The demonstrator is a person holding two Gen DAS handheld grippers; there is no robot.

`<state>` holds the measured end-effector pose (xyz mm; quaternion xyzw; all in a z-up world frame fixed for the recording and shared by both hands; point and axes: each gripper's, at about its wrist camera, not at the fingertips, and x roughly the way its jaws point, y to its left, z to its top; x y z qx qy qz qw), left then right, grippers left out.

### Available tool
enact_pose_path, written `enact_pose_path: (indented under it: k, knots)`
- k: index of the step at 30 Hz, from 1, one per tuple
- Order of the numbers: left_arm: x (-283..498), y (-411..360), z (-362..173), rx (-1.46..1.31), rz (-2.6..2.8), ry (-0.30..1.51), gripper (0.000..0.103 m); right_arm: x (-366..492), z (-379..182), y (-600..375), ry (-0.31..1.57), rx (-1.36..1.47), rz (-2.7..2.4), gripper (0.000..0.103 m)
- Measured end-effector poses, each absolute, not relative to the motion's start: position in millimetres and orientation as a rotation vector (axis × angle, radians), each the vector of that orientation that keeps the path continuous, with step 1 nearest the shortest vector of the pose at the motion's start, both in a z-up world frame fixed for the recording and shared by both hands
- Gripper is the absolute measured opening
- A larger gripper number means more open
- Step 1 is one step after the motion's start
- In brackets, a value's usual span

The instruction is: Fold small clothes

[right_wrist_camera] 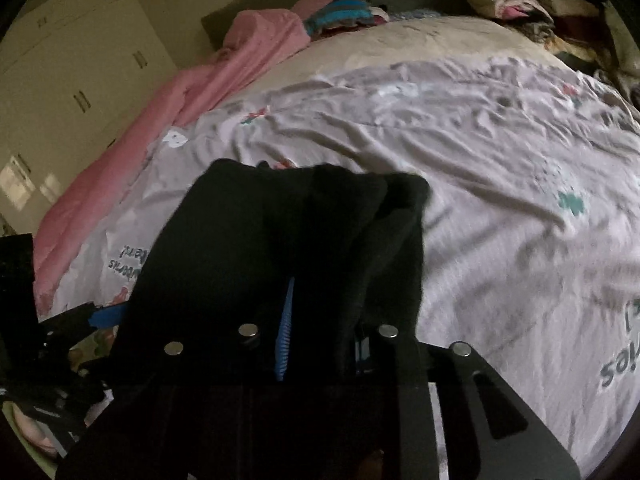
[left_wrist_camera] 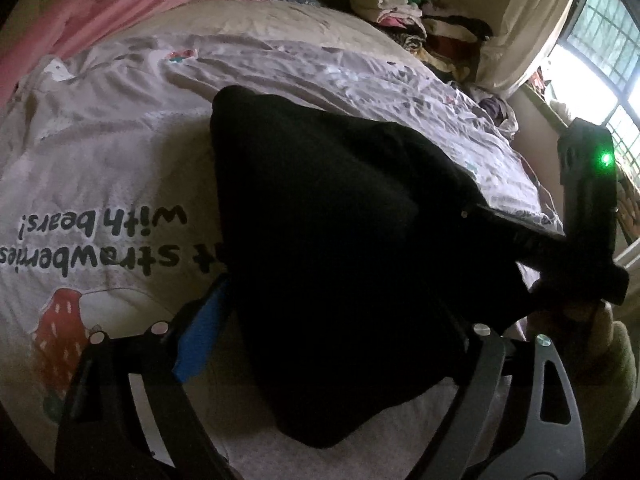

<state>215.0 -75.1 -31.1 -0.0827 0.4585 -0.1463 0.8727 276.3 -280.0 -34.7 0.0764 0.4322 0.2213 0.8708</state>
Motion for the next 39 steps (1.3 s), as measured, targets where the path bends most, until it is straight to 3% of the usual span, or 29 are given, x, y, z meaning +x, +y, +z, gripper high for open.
enact_pose_path:
  k: [9,19,28,39]
  knots:
    - [208.6,-74.8,-30.6,-0.19,-0.312,0.968,0.082,258.7,-31.9,-280.5,0.899,0.088,0.336,0.048]
    - [197.1,-75.8,-26.7,-0.183,-0.309,0.964,0.082,237.5,-24.4,-292.3,0.893,0.083,0.295,0.056]
    - [185.8,-71.7,-19.7,-0.182,-0.308,0.953,0.082,210.4,-14.3,-318.9,0.864,0.09,0.229,0.057]
    - [176.2,-67.8,-10.9,-0.184,-0.297,0.936,0.082,174.0,13.8,-323.4,0.775,0.077,0.222,0.076]
